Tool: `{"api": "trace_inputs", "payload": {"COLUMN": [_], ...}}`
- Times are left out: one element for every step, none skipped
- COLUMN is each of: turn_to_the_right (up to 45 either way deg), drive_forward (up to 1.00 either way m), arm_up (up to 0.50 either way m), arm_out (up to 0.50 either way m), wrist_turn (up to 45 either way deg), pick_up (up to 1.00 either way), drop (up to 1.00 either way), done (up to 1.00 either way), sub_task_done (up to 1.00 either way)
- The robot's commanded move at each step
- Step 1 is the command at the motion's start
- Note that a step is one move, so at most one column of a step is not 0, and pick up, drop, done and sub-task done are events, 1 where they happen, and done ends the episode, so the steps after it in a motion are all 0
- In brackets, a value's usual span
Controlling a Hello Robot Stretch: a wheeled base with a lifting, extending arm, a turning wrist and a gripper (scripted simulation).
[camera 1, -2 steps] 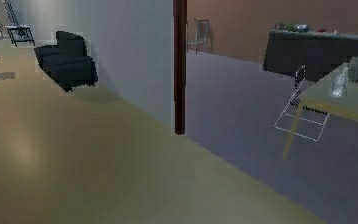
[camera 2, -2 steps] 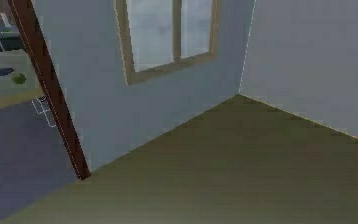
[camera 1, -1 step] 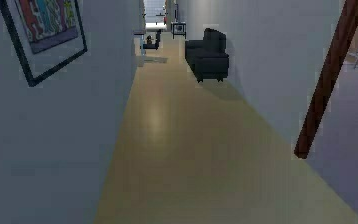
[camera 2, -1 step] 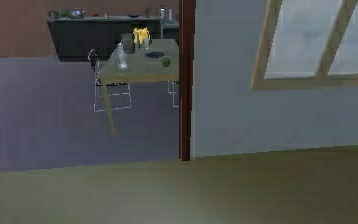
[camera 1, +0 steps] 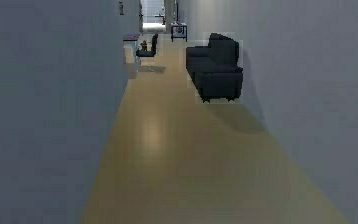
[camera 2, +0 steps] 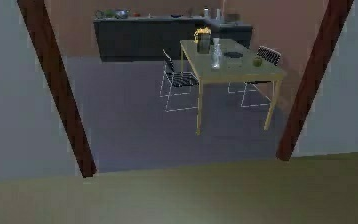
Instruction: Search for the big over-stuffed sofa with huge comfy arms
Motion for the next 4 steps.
{"api": "trace_inputs", "payload": {"turn_to_the_right": [0.0, 0.0, -12.0, 0.0], "drive_forward": [1.00, 1.00, 0.00, 0.20], "arm_up": [0.00, 0.00, 0.00, 0.00], "arm_out": [0.00, 0.00, 0.00, 0.00], "wrist_turn": [0.0, 0.0, 0.0, 0.0], "pick_up": [0.00, 0.00, 0.00, 0.00], "drop": [0.00, 0.00, 0.00, 0.00], "done": [0.00, 0.00, 0.00, 0.00], "sub_task_done": [0.00, 0.00, 0.00, 0.00]}}
